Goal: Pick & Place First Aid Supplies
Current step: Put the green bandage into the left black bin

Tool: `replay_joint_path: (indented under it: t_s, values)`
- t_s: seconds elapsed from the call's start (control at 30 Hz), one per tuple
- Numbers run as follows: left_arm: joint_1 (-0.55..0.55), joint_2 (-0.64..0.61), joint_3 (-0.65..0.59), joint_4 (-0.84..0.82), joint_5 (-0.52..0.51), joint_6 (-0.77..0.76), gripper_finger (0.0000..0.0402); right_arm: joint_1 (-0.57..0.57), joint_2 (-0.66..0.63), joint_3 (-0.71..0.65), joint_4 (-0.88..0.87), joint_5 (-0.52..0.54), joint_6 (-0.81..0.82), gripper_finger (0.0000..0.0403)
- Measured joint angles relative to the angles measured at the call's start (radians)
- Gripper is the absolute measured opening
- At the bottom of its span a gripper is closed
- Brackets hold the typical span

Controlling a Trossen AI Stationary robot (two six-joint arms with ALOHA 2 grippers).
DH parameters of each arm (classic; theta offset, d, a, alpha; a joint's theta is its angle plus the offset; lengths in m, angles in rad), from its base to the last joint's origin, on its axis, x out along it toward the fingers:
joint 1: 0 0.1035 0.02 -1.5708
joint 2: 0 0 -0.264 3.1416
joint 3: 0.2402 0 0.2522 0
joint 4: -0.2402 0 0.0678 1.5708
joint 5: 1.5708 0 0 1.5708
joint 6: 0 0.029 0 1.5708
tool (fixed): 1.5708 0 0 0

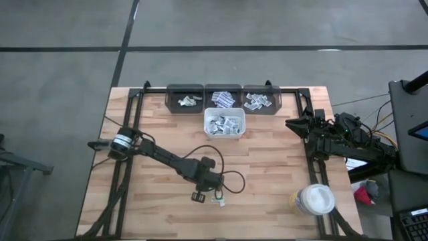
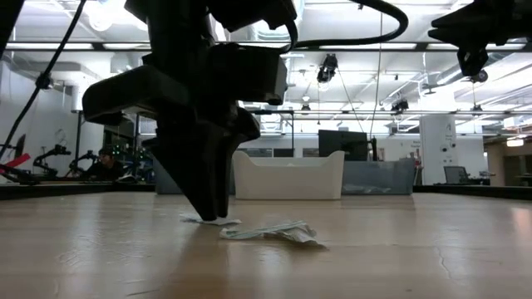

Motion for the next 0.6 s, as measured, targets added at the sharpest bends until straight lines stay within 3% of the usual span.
replay_joint_path:
  t_s: [0.17,0.43,0.6]
  values:
    - [0.0,0.002,-0.001,-0.006,-0.009,-0.002,0.0011,0.0,0.0,0.0,-0.001,0.0,0.0,0.0068]
    - [0.028,-0.055,-0.009,-0.09,-0.014,-0.075,0.0,0.0,0.0,0.0,-0.003,0.0,-0.003,0.0065]
    - [0.055,-0.227,-0.008,-0.227,-0.138,-0.143,0.0,0.0,0.0,0.0,-0.004,0.0,-0.003,0.0072]
